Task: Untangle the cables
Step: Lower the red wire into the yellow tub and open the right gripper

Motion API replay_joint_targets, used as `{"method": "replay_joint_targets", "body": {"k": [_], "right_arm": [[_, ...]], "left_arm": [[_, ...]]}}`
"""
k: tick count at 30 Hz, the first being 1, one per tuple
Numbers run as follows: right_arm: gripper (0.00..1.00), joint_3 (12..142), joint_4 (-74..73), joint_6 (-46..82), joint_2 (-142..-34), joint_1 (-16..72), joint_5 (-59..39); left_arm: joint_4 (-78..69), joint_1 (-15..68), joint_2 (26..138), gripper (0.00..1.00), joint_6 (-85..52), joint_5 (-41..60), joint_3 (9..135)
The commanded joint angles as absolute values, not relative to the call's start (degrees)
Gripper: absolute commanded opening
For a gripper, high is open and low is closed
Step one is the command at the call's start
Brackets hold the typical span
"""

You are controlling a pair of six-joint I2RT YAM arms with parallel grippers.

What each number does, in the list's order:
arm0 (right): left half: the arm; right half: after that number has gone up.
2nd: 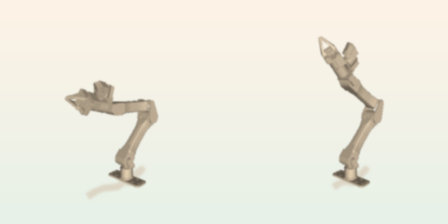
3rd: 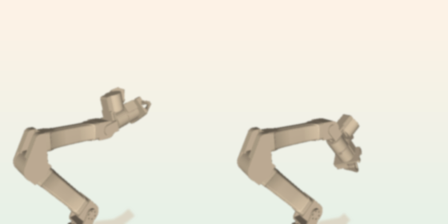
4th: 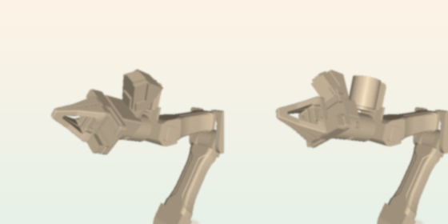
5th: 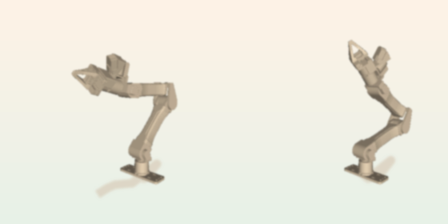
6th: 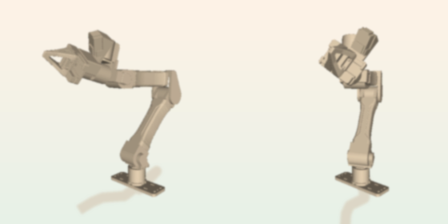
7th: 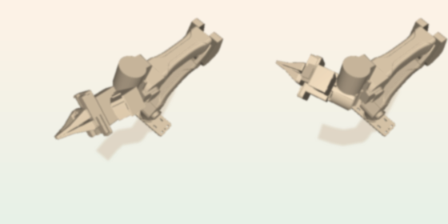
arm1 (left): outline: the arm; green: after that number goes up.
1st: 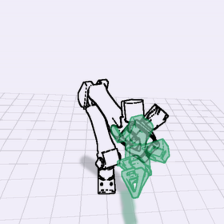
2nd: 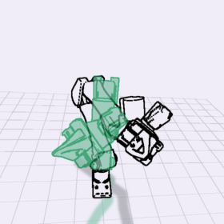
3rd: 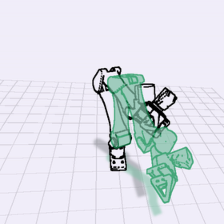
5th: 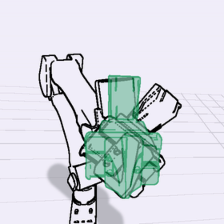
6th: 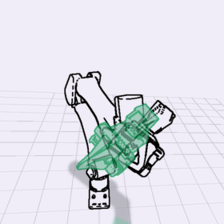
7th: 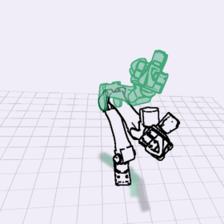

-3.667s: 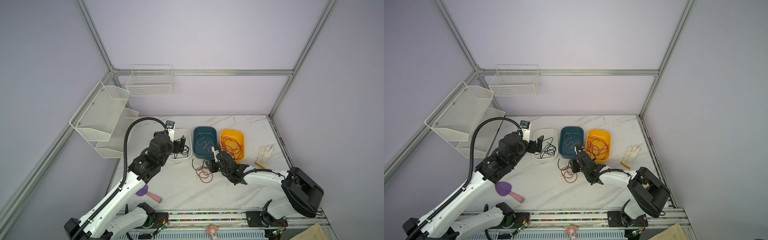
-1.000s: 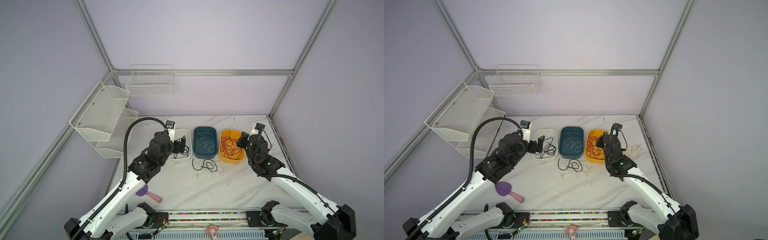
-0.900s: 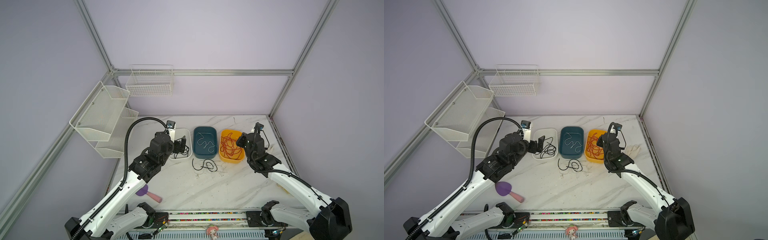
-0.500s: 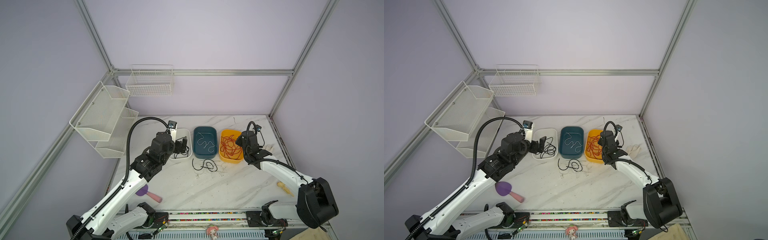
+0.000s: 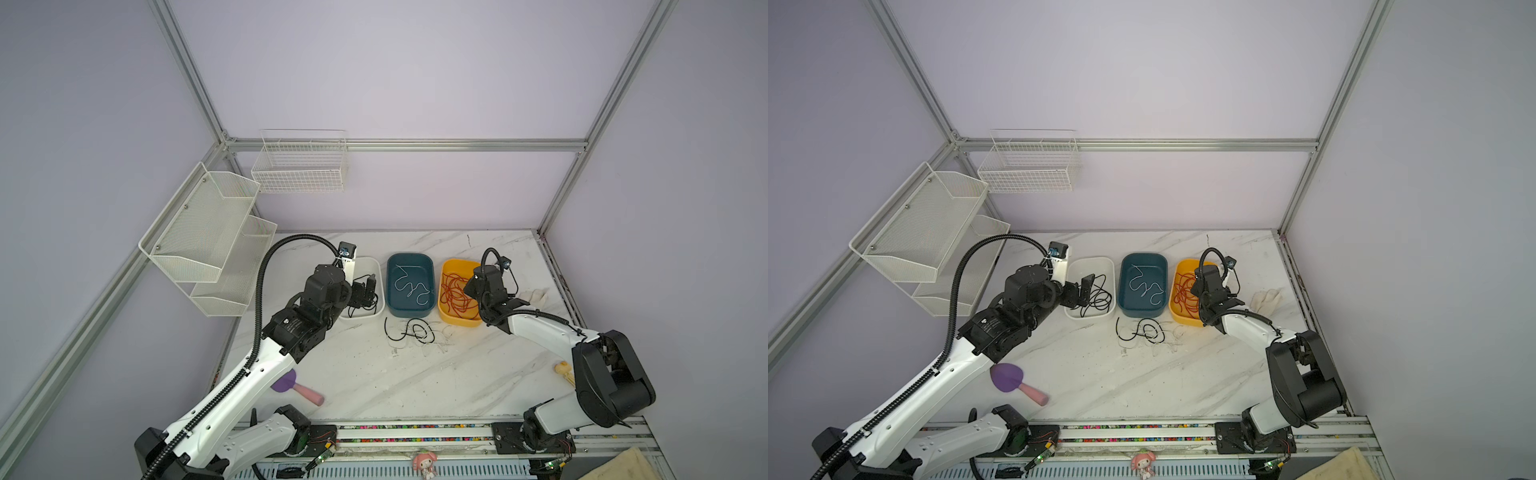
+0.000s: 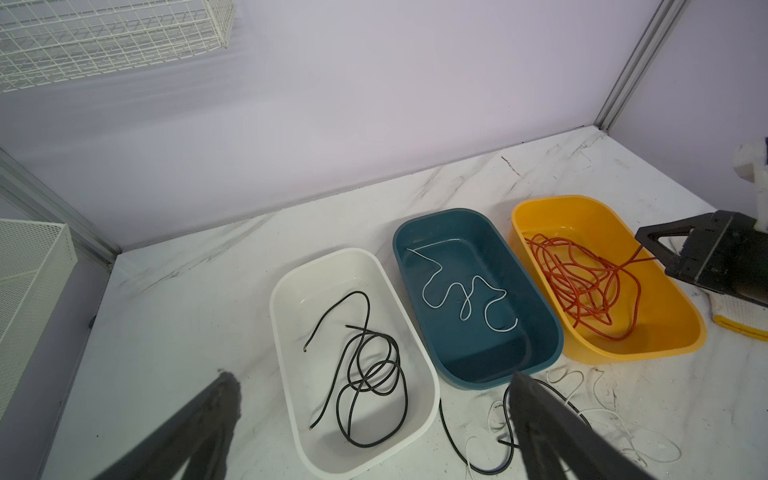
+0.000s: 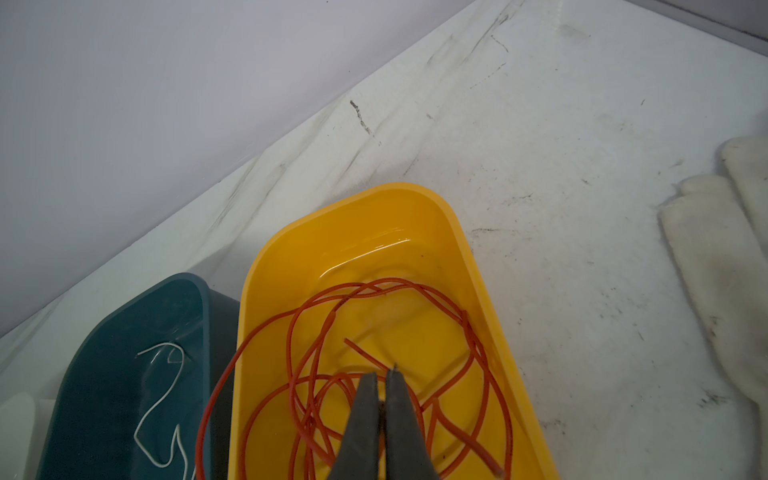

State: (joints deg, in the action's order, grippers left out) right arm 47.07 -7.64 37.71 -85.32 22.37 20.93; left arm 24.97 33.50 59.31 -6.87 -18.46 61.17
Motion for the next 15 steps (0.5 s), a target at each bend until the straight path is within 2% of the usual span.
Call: {"method": "replay_joint_targets", "body": {"k": [1,8,15], "right_arm": [[0.09,46.01,-8.89,38.37,-83.18,22.04,20.39],[0.16,45.83,-7.98,38.76,-80.82,22.02,19.27],[0.28,45.7,-7.14,37.97,-79.41,22.0,17.29]], "left_arm": [[24.19,33.31,59.41,1.0,-7.46,-17.78,60.64],[24.67,33.28,59.92,1.0,-7.44,-17.49,60.95],[24.78,33.28,59.94,1.0,-7.47,-17.56,61.03]]}}
